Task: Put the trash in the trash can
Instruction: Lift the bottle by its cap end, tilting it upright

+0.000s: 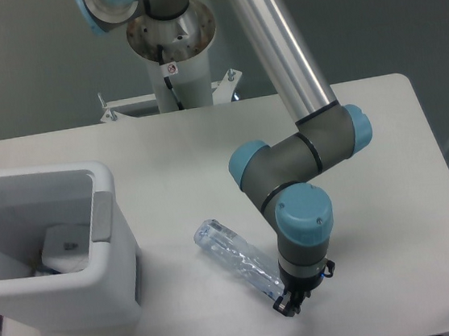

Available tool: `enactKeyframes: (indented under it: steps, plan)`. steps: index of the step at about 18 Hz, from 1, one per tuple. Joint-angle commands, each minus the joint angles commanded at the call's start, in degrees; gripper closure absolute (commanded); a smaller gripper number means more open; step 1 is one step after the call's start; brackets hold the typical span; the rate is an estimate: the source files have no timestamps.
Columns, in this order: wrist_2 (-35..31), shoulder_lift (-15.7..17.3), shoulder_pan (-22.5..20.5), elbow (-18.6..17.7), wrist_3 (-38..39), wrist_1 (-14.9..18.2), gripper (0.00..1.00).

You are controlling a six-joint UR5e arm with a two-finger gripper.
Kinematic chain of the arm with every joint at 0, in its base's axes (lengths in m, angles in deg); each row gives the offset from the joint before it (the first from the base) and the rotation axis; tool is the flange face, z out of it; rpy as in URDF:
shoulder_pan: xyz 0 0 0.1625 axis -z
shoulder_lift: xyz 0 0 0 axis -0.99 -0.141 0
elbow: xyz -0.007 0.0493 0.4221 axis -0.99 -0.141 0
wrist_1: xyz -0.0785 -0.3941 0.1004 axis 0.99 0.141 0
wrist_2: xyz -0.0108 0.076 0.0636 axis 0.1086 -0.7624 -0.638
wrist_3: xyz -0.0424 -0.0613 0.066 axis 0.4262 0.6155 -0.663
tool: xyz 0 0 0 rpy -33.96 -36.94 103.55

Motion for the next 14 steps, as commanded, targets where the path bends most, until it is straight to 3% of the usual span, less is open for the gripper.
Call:
enactKeyframes:
  steps: [8,11,14]
  plan:
    - [-0.26,1.58,0.09,-0.09,-0.09,-0.09,0.79]
    - [-0.09,4.65,-0.09,1.22,-1.14,-0.35,0.79]
    - [0.35,8.69,-0.35,4.56,-1.58,-2.98,0.79]
